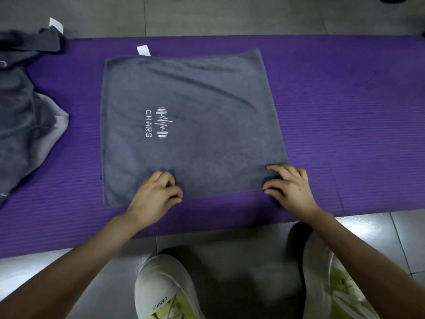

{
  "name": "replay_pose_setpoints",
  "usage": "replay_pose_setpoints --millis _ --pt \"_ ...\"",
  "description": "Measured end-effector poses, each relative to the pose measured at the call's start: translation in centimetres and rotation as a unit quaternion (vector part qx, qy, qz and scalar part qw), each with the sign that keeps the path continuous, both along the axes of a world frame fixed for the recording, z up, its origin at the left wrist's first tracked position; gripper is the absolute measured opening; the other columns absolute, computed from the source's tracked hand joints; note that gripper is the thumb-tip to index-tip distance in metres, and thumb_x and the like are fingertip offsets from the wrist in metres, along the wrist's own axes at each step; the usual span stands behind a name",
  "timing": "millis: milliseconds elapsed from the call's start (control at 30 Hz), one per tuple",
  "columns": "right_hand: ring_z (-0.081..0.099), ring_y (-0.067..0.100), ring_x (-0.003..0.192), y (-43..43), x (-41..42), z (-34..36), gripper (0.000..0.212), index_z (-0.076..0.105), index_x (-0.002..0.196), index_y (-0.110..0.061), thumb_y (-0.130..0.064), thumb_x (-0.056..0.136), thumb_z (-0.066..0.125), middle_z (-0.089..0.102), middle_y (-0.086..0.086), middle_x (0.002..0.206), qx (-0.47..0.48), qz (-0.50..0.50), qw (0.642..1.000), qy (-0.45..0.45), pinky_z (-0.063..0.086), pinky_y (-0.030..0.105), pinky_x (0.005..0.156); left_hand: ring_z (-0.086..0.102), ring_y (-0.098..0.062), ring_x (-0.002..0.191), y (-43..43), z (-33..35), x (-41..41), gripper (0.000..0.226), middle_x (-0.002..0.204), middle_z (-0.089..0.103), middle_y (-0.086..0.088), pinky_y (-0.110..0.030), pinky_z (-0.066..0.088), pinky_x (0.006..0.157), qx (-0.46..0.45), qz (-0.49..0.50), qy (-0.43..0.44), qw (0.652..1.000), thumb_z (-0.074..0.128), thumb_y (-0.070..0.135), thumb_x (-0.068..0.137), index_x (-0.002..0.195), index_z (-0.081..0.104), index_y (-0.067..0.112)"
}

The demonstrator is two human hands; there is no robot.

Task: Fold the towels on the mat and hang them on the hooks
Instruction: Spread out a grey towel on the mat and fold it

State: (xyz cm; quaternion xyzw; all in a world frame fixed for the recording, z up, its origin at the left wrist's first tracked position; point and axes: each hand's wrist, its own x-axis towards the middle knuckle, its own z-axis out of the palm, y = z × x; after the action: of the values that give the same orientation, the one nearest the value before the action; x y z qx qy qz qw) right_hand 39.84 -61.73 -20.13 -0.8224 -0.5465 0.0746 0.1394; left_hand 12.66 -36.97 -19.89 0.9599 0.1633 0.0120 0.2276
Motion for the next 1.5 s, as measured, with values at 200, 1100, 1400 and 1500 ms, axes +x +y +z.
replay_pose_setpoints --millis 200,1100,1400,1500 --pt "0.058 0.028 0.088 0.0 0.5 0.6 0.038 0.072 0.091 -0.014 -0.045 0.081 0.053 0.065 0.007 0.097 0.082 -0.253 0.962 0.068 0.042 0.035 0.081 0.057 -0.027 0.077 0.9 0.5 -1.6 0.034 0.082 0.061 -0.005 -0.030 0.040 0.077 -0.021 0.163 -0.007 0.986 0.044 0.036 0.088 0.089 0.070 0.014" --pt "0.057 0.007 0.060 20.3 -14.0 8.8 0.011 0.060 0.083 -0.017 -0.009 0.079 0.066 0.058 -0.005 0.075 -0.123 0.033 0.917 0.377 0.050 0.024 0.061 0.064 -0.023 0.072 6.9 6.3 -2.6 0.015 0.085 0.063 -0.011 -0.027 0.057 0.058 -0.541 0.542 -0.133 0.629 0.047 0.008 0.095 0.085 0.057 0.013" --pt "0.066 0.018 0.092 28.4 -8.7 5.7 0.010 0.070 0.085 -0.016 -0.020 0.084 0.061 0.072 0.002 0.092 -0.054 -0.074 0.959 0.267 0.047 0.027 0.081 0.061 -0.023 0.071 8.1 4.8 -1.2 0.015 0.083 0.061 -0.010 -0.030 0.057 0.059 -0.534 0.555 -0.096 0.631 0.047 0.009 0.095 0.085 0.055 0.015" --pt "0.064 0.022 0.098 33.2 -7.1 4.8 0.016 0.069 0.091 -0.013 -0.026 0.087 0.060 0.071 0.005 0.099 -0.006 -0.122 0.962 0.243 0.046 0.028 0.082 0.061 -0.021 0.069 8.3 4.4 -0.4 0.015 0.081 0.061 -0.009 -0.032 0.056 0.063 -0.534 0.539 -0.083 0.647 0.047 0.006 0.094 0.085 0.055 0.015"
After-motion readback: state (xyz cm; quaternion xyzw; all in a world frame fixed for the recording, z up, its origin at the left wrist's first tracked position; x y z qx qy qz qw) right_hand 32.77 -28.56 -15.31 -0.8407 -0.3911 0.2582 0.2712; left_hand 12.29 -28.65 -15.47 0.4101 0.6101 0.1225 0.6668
